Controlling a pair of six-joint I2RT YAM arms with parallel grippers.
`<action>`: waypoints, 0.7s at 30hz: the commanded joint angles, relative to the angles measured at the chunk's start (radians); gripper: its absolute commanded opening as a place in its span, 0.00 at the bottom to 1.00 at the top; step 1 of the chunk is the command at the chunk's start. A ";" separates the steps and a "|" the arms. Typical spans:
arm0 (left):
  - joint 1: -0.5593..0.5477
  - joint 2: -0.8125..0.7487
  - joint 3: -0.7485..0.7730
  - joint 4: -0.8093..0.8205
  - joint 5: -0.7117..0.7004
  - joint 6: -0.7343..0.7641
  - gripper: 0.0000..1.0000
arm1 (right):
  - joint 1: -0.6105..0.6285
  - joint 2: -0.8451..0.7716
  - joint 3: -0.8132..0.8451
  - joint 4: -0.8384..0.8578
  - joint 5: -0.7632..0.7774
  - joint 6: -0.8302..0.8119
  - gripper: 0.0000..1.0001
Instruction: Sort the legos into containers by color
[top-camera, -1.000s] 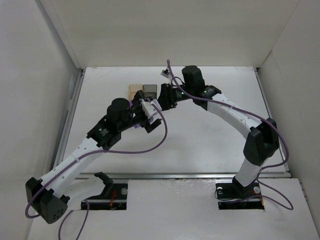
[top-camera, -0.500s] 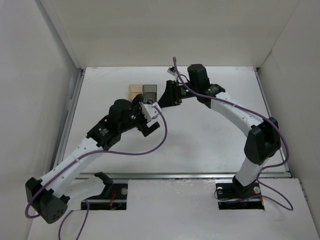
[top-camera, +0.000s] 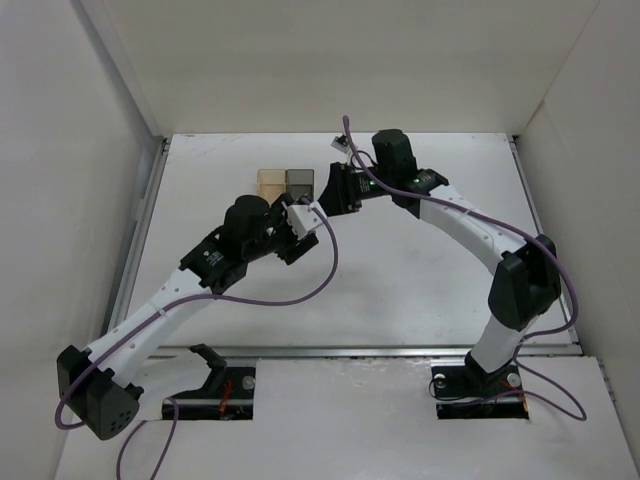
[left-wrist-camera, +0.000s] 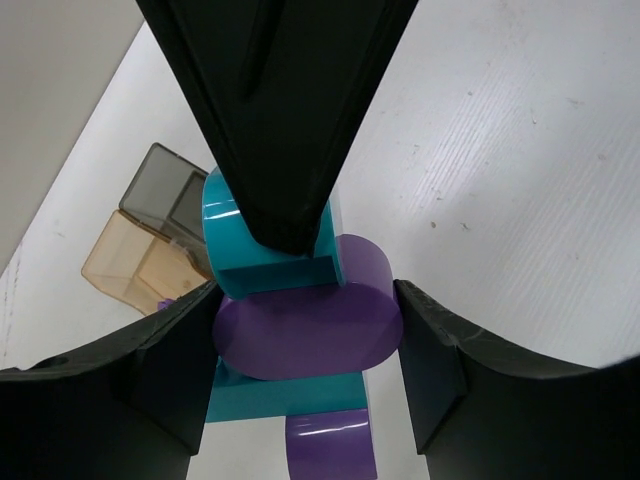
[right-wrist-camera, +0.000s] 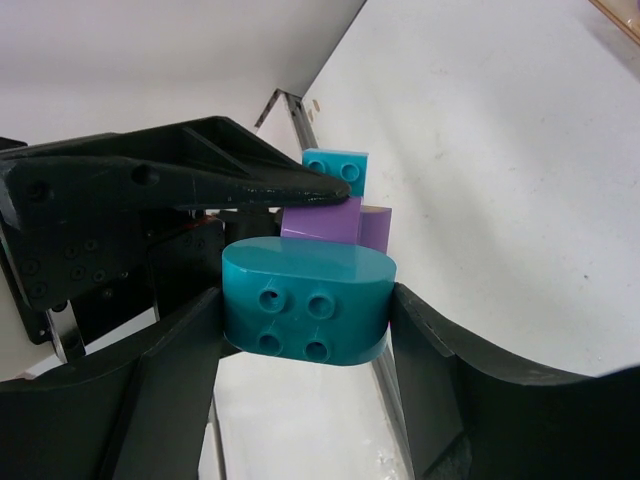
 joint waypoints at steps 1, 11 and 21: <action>-0.002 -0.008 0.044 0.021 0.008 -0.016 0.33 | 0.010 -0.054 0.026 0.059 -0.011 0.007 0.00; -0.002 -0.019 0.025 -0.063 -0.011 -0.038 0.00 | -0.025 -0.032 0.026 0.059 0.069 0.047 0.00; -0.002 -0.117 -0.070 -0.102 -0.024 -0.069 0.00 | -0.083 0.146 0.207 0.069 0.136 0.079 0.00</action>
